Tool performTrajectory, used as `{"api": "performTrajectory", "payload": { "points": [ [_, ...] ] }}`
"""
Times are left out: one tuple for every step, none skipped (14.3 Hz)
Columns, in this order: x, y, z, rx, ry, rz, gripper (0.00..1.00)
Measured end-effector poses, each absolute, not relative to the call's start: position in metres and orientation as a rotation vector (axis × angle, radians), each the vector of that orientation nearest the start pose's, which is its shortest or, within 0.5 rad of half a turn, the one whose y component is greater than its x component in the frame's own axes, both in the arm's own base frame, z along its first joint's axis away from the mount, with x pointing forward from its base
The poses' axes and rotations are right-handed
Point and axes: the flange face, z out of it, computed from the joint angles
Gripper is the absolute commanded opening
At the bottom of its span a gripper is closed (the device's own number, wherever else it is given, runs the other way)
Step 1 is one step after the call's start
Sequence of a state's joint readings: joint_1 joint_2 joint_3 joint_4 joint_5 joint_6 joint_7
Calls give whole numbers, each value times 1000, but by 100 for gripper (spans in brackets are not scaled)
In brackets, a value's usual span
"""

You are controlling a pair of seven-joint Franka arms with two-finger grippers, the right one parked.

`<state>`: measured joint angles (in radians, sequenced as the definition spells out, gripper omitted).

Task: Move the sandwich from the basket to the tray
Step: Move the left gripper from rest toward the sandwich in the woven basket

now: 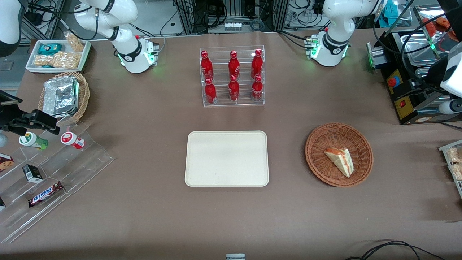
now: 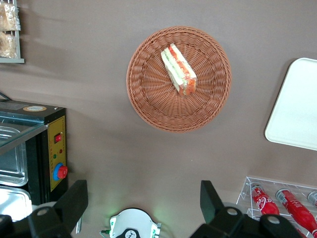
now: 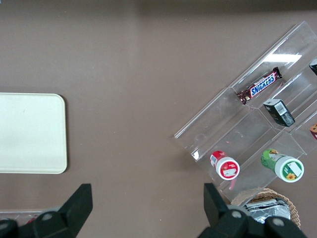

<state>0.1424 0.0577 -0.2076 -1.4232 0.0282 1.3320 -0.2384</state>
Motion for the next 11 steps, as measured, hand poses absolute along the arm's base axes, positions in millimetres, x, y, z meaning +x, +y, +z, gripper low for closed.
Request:
{"api": "performTrajectory", "payload": {
  "points": [
    [545, -32, 643, -3084, -264, 221, 100],
    [545, -35, 643, -3085, -257, 219, 100],
    [544, -36, 644, -3085, -254, 218, 100],
    [544, -36, 644, -3084, -255, 218, 100],
    [544, -36, 643, -3084, -257, 219, 100],
    [545, -35, 642, -3083, -259, 222, 100],
    [545, -35, 639, -3081, -261, 234, 100],
    [546, -34, 631, -3077, -264, 259, 100],
    [548, -32, 619, -3073, -267, 293, 100],
    [553, -30, 603, -3071, -271, 329, 100],
    [561, -29, 584, -3071, -283, 359, 100]
  ]
}}
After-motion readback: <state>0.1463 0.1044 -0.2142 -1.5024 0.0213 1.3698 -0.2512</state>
